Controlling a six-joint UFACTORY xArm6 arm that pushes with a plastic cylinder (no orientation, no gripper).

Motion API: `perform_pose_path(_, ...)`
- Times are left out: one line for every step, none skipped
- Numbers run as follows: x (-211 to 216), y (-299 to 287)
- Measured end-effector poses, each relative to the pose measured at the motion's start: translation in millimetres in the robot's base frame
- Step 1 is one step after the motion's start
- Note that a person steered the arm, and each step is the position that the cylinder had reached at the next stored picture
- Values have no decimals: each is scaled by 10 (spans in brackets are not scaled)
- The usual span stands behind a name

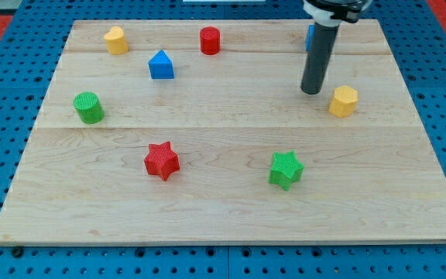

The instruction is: Move the blue triangle slightly down

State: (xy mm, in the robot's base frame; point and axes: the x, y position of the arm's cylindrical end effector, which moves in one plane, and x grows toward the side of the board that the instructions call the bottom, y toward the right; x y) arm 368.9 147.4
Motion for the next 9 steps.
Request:
perform_pose_path(-9,299)
perform_pose_path(170,406)
perform_pose_path(273,306)
perform_pose_path(-22,302)
perform_pose_path(-398,196)
perform_pose_path(-549,-75)
perform_pose_path(-584,-301)
perform_pose_path(-584,-591)
perform_pose_path(-584,-892)
